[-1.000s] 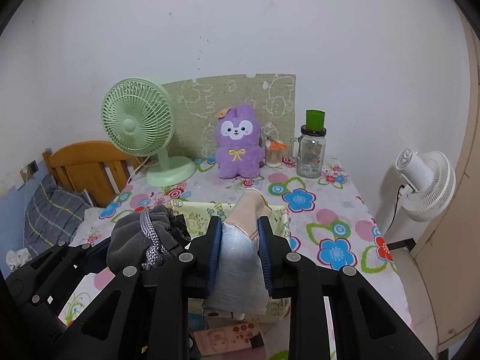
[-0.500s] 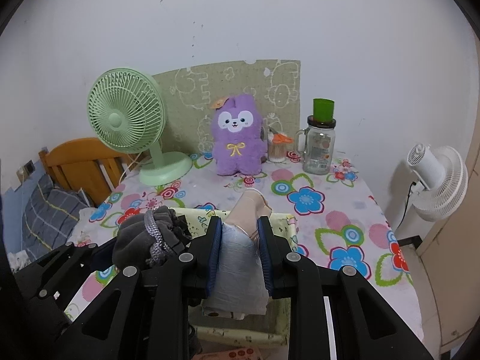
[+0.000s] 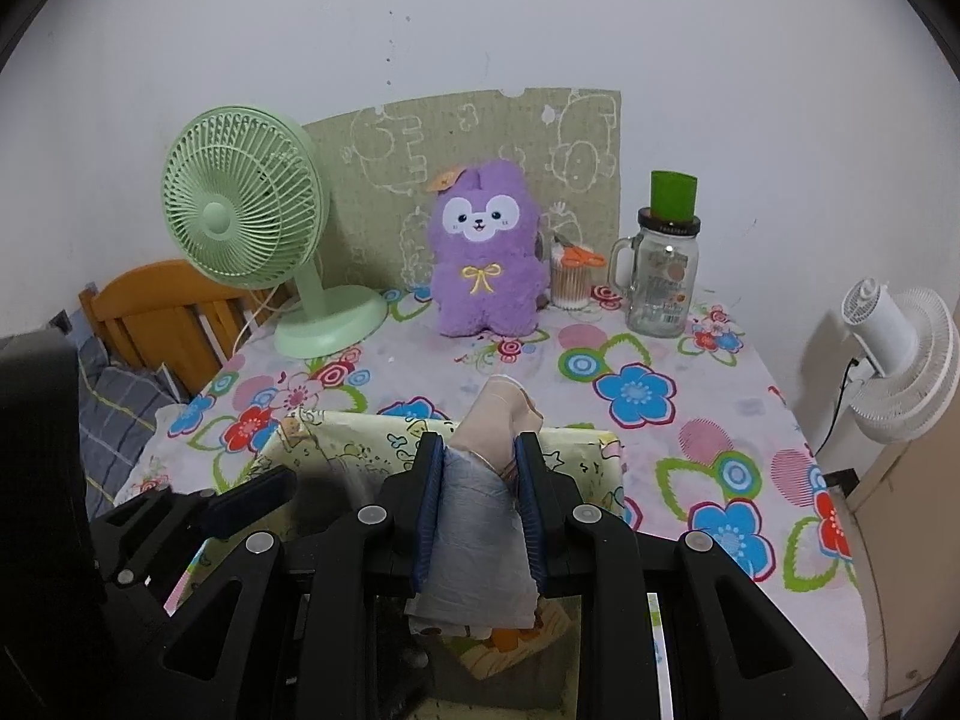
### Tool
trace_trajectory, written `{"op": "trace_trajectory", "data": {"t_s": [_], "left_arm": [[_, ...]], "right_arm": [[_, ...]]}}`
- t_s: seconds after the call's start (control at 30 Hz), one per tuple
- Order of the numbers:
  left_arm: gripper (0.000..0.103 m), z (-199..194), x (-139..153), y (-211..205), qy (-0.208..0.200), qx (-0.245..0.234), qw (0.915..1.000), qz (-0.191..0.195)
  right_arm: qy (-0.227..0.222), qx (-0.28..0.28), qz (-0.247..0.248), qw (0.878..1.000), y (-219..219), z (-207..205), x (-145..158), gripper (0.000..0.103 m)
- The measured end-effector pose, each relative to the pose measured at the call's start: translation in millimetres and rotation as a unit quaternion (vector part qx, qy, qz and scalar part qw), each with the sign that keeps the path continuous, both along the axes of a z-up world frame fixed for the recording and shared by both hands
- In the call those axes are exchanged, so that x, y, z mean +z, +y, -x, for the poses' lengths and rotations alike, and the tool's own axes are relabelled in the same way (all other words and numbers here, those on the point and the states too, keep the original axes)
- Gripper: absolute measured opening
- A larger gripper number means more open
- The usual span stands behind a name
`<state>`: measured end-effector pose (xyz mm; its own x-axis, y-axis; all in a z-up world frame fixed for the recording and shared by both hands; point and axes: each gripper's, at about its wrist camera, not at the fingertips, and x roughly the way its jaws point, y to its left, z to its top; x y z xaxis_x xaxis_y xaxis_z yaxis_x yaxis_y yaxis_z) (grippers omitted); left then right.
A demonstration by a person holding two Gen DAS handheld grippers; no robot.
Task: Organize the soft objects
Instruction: 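Lift the grey socks with the left tool while the right tool carries the white cloth over the box, then open both tools to drop the grey socks and white cloth into the yellow box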
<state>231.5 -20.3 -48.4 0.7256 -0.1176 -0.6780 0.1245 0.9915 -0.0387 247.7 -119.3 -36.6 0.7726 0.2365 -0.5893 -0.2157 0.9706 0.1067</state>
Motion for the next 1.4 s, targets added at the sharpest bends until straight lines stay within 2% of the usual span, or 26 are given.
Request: {"op": "trace_trajectory", "data": {"t_s": [0.07,0.17,0.33,0.4,0.43,0.47,0.57,0.83,1.03,1.17,1.4], "left_arm": [[0.082,-1,-3,1,0.004,0.000,1.0000,-0.001],[0.089,-1,-7,2,0.013,-0.003,0.9999,-0.006],[0.091,1,-9,1,0.018,-0.008,0.9997,-0.015],[0.093,3,-9,1,0.014,-0.006,0.9998,-0.016],[0.093,5,-8,1,0.011,-0.007,0.9998,-0.015],[0.093,6,-7,1,0.008,-0.002,0.9998,-0.019],[0.094,8,-6,2,0.005,-0.001,0.9998,-0.022],[0.095,18,4,1,-0.004,0.000,0.9998,-0.017],[0.098,35,17,2,-0.021,-0.003,0.9998,-0.003],[0.102,46,26,0,-0.033,-0.002,0.9995,-0.004],[0.103,67,37,-4,-0.048,-0.003,0.9988,-0.005]], "right_arm": [[0.005,0.001,-0.003,1.000,1,-4,-3,0.027],[0.010,0.002,-0.008,1.000,1,-7,-8,0.027],[0.024,0.003,-0.005,1.000,2,-11,-15,0.030],[0.029,0.005,-0.003,1.000,2,-12,-17,0.041],[0.030,0.004,-0.007,1.000,2,-12,-17,0.057],[0.026,0.003,-0.013,1.000,1,-10,-17,0.065],[0.019,0.004,-0.016,1.000,1,-5,-14,0.071],[0.020,-0.001,-0.012,1.000,0,10,-9,0.074],[0.000,-0.003,0.008,1.000,1,30,2,0.075],[-0.004,-0.014,0.007,1.000,-2,43,11,0.078],[-0.019,-0.021,0.004,1.000,-8,67,23,0.080]]}}
